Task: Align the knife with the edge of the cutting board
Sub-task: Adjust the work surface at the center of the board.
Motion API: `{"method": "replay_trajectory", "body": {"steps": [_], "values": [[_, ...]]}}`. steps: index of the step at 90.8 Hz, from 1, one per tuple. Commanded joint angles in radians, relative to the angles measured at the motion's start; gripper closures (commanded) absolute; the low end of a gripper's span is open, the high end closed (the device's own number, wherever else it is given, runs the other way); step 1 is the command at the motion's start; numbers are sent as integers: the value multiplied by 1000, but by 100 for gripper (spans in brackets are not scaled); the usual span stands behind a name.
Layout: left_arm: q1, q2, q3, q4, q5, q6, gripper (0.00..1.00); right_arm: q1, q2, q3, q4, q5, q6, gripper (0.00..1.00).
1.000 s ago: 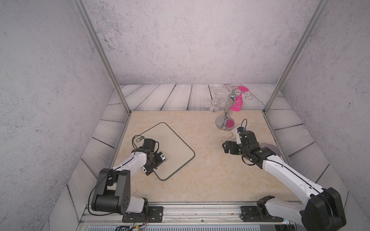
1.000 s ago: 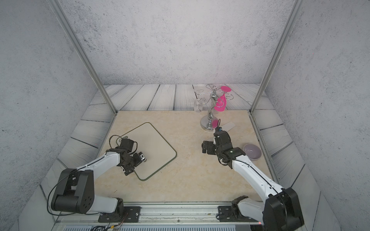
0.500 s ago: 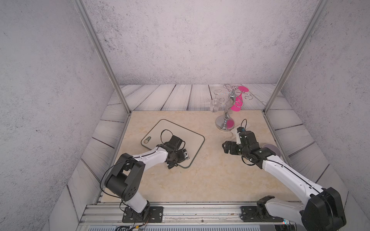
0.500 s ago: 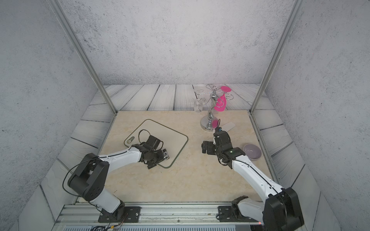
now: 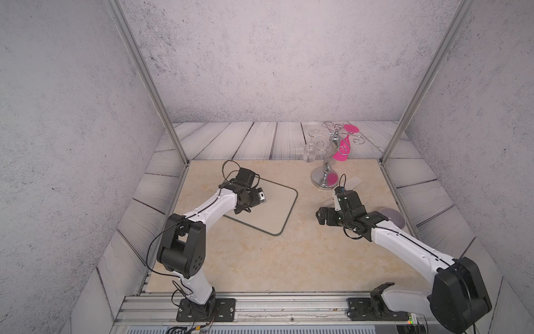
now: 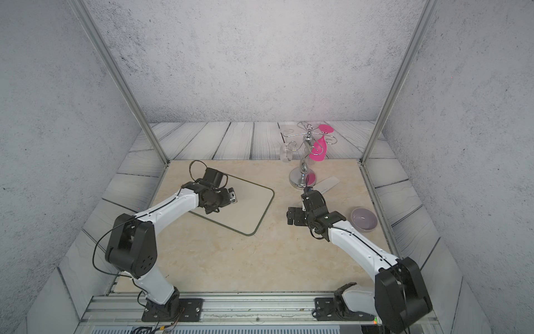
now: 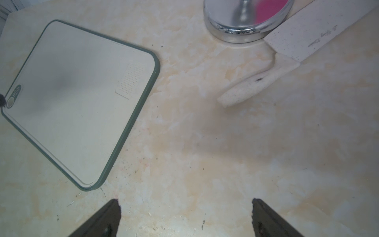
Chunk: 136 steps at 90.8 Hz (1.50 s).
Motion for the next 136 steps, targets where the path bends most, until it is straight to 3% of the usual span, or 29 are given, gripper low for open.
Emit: {"method": "replay_trajectory", "body": {"steps": [1, 29, 44, 57, 93, 136], "values": [[103, 61, 66, -26, -58, 78, 0, 45, 65, 59, 13, 0, 20, 1], [320, 258, 198, 68, -24, 119, 0, 96, 297, 225, -21, -91, 13, 1], [414, 381, 285, 71, 105, 110, 0, 115, 420, 294, -33, -126, -5, 1], [450, 446, 320, 66, 153, 108, 0, 116, 510, 355, -35, -188, 4, 1], [437, 452, 217, 111, 341, -16, 0, 105, 629, 415, 5, -270, 48, 1], [275, 239, -65, 59, 288, -17, 2, 73, 550, 280, 45, -213, 64, 1]]}}
